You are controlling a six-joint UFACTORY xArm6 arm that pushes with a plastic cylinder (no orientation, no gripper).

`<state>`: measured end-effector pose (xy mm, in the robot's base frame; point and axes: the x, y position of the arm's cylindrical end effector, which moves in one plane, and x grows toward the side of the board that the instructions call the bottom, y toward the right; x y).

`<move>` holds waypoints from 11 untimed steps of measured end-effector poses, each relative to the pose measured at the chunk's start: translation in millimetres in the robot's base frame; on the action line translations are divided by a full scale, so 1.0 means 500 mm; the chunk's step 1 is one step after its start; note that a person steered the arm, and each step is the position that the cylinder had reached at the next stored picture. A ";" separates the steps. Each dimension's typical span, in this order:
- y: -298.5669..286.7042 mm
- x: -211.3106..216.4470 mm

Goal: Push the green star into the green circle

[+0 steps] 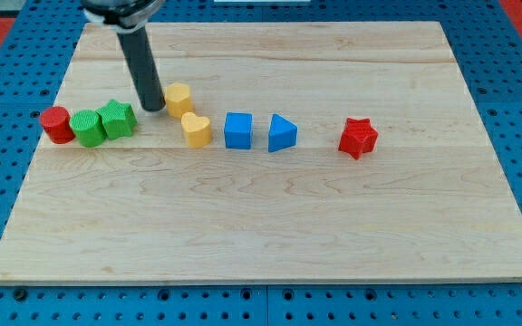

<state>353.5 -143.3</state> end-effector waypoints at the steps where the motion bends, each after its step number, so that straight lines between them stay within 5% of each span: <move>1: 0.056 -0.029; 6: 0.024 0.160; 9: -0.065 -0.025; 10: -0.124 -0.012; 11: -0.060 0.024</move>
